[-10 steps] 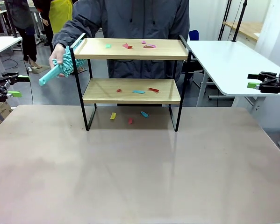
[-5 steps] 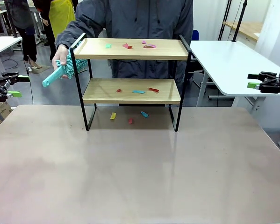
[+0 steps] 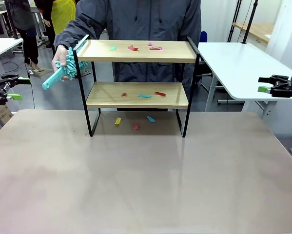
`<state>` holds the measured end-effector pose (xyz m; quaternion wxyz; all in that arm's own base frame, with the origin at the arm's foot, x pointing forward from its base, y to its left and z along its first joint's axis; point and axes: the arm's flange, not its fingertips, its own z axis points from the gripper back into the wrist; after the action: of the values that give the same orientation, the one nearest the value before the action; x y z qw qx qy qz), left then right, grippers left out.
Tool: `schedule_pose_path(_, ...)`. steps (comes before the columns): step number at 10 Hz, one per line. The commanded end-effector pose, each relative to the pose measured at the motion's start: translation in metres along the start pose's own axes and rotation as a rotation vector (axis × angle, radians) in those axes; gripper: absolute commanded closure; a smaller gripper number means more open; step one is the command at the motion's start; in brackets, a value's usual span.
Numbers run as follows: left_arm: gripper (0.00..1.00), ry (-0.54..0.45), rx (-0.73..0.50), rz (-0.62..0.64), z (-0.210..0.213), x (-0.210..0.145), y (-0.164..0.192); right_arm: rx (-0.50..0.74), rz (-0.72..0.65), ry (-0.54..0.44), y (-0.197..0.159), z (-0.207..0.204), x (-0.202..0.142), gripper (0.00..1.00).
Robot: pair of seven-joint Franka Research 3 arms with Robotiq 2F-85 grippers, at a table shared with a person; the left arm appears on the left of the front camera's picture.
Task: Clean the shelf.
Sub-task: Pick up the Duster handed by the human.
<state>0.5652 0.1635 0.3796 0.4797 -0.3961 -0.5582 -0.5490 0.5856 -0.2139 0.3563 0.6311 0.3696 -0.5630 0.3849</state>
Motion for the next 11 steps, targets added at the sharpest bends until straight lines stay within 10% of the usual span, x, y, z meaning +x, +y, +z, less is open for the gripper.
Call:
schedule_pose_path(1,0.0,0.066,0.136,0.09,-0.014,0.063,-0.022,0.0,0.002,-0.002,0.0,-0.001,0.001,0.0)
schedule_pose_path(6,0.0,0.332,0.504,0.556,-0.073,0.173,-0.066,0.0,0.002,-0.002,0.0,-0.001,0.001,0.0)
schedule_pose_path(10,0.0,0.528,0.669,0.53,-0.107,0.222,-0.095,0.0,0.002,-0.002,0.0,-0.001,0.001,0.0)
schedule_pose_path(11,0.0,0.424,0.638,0.528,-0.102,0.212,-0.083,0.0,0.002,-0.002,0.0,-0.001,0.001,0.0)
